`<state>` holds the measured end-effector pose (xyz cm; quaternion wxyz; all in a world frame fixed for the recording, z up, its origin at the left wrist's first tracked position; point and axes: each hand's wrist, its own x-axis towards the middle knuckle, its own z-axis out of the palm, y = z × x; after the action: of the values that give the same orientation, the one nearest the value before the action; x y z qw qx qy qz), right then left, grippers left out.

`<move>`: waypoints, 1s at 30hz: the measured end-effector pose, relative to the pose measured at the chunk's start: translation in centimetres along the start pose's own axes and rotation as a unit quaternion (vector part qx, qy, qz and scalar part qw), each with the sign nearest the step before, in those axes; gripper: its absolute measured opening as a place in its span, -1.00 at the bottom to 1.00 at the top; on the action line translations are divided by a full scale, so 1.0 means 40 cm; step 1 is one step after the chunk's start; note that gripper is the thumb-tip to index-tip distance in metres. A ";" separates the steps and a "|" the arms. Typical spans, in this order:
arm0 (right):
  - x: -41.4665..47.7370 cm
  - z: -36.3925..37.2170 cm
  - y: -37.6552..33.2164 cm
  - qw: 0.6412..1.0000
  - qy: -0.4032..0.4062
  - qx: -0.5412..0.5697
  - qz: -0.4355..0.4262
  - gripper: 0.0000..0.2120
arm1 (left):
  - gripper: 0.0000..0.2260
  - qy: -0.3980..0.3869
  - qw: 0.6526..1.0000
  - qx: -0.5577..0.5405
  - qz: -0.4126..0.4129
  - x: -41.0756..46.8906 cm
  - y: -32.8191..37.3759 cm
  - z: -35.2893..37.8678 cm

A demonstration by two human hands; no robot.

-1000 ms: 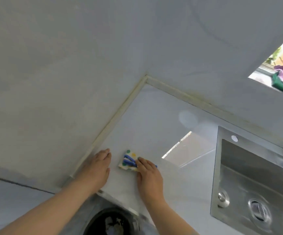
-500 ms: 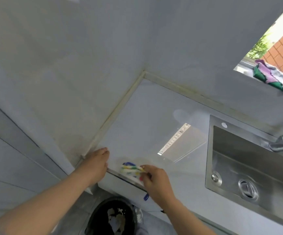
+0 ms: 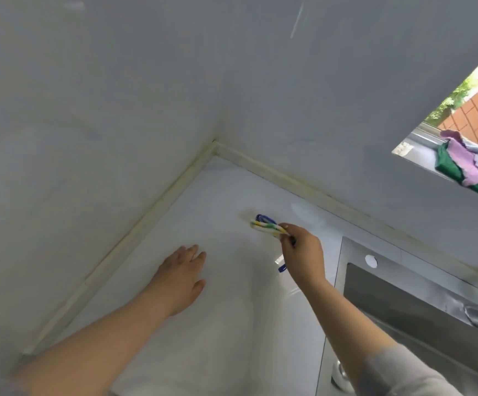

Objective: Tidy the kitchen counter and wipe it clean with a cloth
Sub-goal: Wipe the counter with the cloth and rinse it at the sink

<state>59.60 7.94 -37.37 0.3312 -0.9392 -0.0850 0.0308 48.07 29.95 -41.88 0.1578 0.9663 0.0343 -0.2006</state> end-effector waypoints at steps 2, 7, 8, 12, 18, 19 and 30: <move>0.089 -0.002 0.020 1.000 0.002 -0.027 -0.013 -0.71 | -0.39 -0.014 1.000 0.018 -0.018 0.055 0.022 -0.011; 0.268 0.039 0.083 0.997 0.012 -0.068 -0.035 -0.67 | -0.31 -0.025 0.997 0.053 -0.048 0.175 0.043 0.004; 0.297 0.053 0.098 0.997 0.023 -0.066 -0.039 -0.66 | -0.29 -0.020 0.997 0.057 -0.052 0.194 0.041 0.017; 0.354 0.099 0.128 0.991 0.052 -0.098 -0.075 -0.66 | -0.16 0.019 0.997 0.060 -0.049 0.203 0.023 0.060; 0.366 0.170 0.165 0.993 0.032 -0.089 -0.067 -0.63 | -0.27 0.030 0.996 0.077 -0.039 0.202 0.006 0.068; 0.361 0.171 0.165 0.994 0.026 -0.088 -0.062 -0.62 | -0.24 0.025 0.996 0.072 -0.040 0.200 0.007 0.062; -0.025 0.196 0.111 0.995 -0.005 -0.076 -0.057 -0.62 | -0.31 0.005 0.999 0.045 -0.020 0.134 -0.006 -0.021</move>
<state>58.35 9.18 -46.26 0.2596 -0.9551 -0.1424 0.0095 53.28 30.44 -43.37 0.1099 0.9725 0.0453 -0.2002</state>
